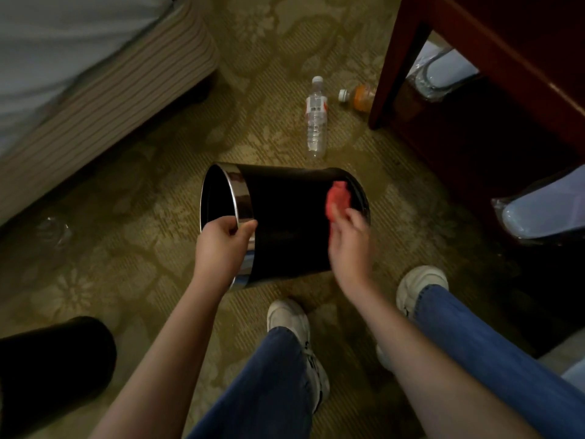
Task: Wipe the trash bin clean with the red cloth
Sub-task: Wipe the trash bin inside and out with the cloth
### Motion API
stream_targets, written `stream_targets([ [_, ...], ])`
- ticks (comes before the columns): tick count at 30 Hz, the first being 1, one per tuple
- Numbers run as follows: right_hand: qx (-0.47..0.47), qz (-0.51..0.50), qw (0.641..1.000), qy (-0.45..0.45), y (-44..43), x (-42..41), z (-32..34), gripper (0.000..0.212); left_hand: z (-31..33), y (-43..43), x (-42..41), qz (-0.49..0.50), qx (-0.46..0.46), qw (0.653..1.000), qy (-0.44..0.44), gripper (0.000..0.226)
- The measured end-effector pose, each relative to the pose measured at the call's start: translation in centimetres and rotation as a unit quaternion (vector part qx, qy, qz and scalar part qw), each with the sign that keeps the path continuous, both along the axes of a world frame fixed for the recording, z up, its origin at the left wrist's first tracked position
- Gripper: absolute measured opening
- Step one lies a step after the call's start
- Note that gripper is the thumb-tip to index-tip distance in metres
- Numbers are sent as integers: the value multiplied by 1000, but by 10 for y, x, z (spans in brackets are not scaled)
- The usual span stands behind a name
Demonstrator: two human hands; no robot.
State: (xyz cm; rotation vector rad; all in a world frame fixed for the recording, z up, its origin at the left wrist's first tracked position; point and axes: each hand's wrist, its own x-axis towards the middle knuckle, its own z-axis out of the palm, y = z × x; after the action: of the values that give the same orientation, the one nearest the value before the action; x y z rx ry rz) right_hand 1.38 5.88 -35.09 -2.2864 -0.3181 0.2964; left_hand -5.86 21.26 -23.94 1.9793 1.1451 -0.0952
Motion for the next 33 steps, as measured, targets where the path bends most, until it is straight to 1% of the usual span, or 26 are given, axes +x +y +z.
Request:
stream_targets([
  [2, 39, 63, 996, -39, 25, -21, 25, 50, -2, 1, 3, 10, 11, 1000, 1, 33],
  [4, 78, 112, 988, -71, 49, -38, 44, 47, -3, 3, 2, 17, 20, 1000, 1, 38],
  [6, 95, 138, 980, -109, 60, -45, 49, 43, -4, 6, -1, 18, 21, 1000, 6, 44],
  [8, 95, 153, 975, -130, 55, -41, 41, 41, -5, 12, -5, 9, 12, 1000, 3, 47],
  [10, 77, 127, 984, -100, 43, -27, 25, 44, -5, 18, -9, 6, 0, 1000, 1, 44],
  [12, 48, 68, 995, -57, 26, -8, 8, 48, -3, 19, -12, 9, -12, 1000, 5, 41],
  [16, -11, -9, 1000, -8, 1, 27, -15, 40, 3, 7, -4, -2, -12, 1000, -1, 38],
  [18, -15, -2, 1000, -16, 4, 25, -8, 38, 5, 0, 3, 1, -4, 1000, -4, 34],
  [22, 62, 94, 987, -113, 44, -10, 37, 45, -1, -2, 10, 9, 27, 1000, 2, 35],
  [24, 91, 117, 979, -138, 65, -23, 57, 39, -4, -1, 9, 10, 30, 1000, 0, 36],
  [26, 96, 132, 976, -147, 67, -23, 58, 36, -5, -1, 9, 8, 28, 1000, 4, 36],
  [28, 82, 123, 980, -133, 58, -13, 44, 39, -3, 0, 8, 6, 22, 1000, 1, 38],
  [30, 50, 77, 992, -87, 40, 1, 23, 46, -1, 0, 6, -2, 15, 1000, 4, 38],
  [31, 36, 49, 996, -63, 30, 9, 12, 46, 0, 0, 5, -4, 13, 1000, 6, 38],
  [33, 4, 1, 1000, -20, 9, 23, -4, 41, 4, -4, 3, -10, 8, 1000, 4, 39],
])
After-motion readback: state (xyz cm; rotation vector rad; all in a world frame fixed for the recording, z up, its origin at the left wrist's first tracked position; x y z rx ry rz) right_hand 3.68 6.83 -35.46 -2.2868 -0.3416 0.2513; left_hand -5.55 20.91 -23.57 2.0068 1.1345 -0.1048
